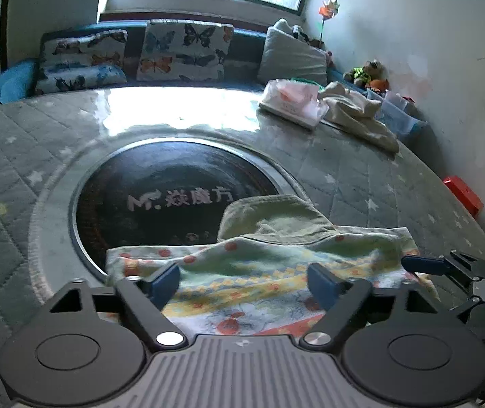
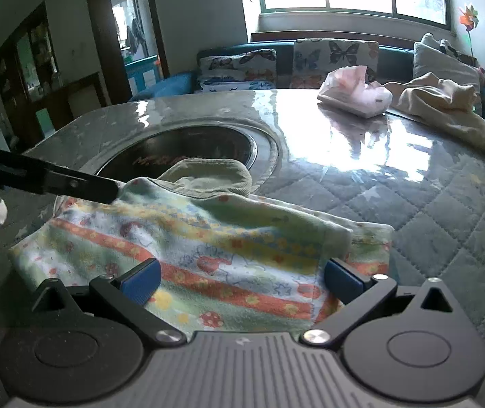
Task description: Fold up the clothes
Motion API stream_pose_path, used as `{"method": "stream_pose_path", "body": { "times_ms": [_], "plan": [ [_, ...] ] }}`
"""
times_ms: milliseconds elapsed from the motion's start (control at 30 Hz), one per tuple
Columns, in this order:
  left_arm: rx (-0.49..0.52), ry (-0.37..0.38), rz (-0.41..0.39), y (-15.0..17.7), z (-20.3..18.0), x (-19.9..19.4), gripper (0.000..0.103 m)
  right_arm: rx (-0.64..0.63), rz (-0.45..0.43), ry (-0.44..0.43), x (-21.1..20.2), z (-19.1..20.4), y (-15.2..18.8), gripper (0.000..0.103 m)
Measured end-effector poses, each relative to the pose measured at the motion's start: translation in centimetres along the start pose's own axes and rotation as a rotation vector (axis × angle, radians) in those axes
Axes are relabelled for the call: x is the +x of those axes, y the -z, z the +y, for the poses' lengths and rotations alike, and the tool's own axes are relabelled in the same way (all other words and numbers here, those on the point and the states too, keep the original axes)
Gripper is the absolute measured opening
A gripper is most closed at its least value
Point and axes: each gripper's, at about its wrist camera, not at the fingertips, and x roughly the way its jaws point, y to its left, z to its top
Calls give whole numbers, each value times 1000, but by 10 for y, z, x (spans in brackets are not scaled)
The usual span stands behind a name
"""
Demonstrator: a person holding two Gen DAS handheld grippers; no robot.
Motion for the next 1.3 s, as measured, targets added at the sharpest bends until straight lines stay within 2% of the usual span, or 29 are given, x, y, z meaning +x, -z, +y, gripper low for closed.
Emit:
{"method": "stream_pose_path", "body": {
  "times_ms": [100,267,533,733,900,967,1033,1100,1133,1300],
  "plan": [
    [6,-26,-26,2,3,-10,102,0,12,2,-2,2,-4,103],
    [-13,-52,-43,6,15,-18,103,-47,-9,-6,-13,19,-11,103],
    [-68,-122,-78,10,48,-41,103,-186,-15,-142,-24,80,-21,103],
    [-145,-187,-81,11,85,-57,103,-369,0,-239,-18,143,-22,101],
    [-202,-189,-52,20,101,-61,100,-505,41,-282,-3,182,-18,83],
    [-228,-169,-36,23,104,-61,92,-541,61,-288,5,194,-16,71],
    [-259,-142,-16,27,107,-60,80,-569,81,-290,14,204,-14,67],
    [-280,-115,-6,30,108,-61,74,-597,89,-288,20,212,-11,55],
    [-284,-104,-2,31,108,-61,73,-607,95,-281,23,214,-8,47],
    [-330,-49,25,37,108,-60,73,-591,86,-264,24,214,-7,26]
  ]
}}
